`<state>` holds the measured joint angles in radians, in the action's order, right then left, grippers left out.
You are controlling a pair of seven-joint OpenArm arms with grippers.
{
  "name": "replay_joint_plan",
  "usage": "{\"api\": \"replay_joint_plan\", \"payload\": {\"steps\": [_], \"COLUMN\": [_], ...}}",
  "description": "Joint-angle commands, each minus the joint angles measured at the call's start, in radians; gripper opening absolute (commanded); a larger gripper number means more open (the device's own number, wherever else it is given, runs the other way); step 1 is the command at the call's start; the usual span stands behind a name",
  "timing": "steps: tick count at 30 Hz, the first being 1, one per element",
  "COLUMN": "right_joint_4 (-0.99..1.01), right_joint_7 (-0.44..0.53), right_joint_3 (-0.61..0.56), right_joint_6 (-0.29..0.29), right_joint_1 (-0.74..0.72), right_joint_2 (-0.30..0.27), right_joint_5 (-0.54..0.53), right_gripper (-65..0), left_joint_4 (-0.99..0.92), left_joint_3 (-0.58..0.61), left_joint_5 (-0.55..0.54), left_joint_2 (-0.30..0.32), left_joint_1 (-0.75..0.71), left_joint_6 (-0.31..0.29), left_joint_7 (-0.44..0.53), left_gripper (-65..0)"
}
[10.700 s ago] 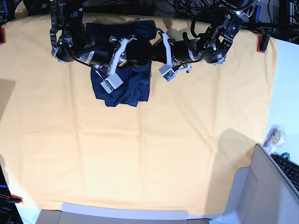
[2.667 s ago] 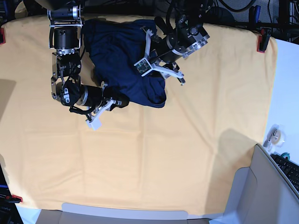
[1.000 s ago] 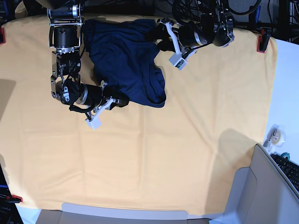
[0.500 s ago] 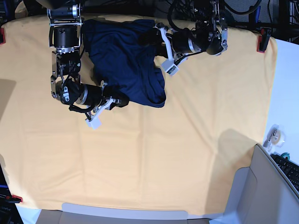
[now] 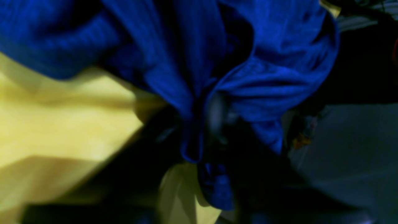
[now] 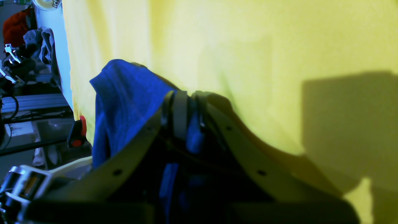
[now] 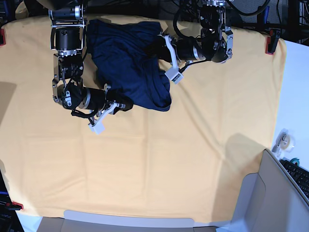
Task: Fold the T-shirt properly
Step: 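Grasp the shirt's opposite edge with the left gripper and pull it outward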
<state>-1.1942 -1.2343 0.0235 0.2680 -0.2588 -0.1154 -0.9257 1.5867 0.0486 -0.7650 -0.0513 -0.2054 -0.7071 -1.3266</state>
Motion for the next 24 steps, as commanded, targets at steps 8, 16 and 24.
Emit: {"api": "replay_joint_plan", "payload": {"steps": [8, 16, 24], "right_joint_4": [-0.106, -0.266, -0.315], "right_joint_7": [-0.002, -0.008, -0.003], "right_joint_3": [0.005, 0.003, 0.003], "right_joint_6": [-0.008, -0.008, -0.008], "right_joint_1": [-0.026, 0.020, 0.069], "right_joint_2": [0.000, -0.011, -0.074], "right_joint_5": [-0.008, -0.008, -0.008], "right_gripper": [-65.0, -65.0, -65.0], "left_joint_4": [0.059, 0.063, 0.063], "left_joint_3": [0.046, 0.046, 0.049], "left_joint_5": [0.074, 0.077, 0.075], "left_joint_2": [0.184, 0.290, 0.293], "left_joint_1": [0.017, 0.126, 0.154], "left_joint_6": [0.009, 0.009, 0.009], "left_joint_7": [-0.070, -0.070, -0.070], "left_gripper": [-65.0, -65.0, -65.0]}}
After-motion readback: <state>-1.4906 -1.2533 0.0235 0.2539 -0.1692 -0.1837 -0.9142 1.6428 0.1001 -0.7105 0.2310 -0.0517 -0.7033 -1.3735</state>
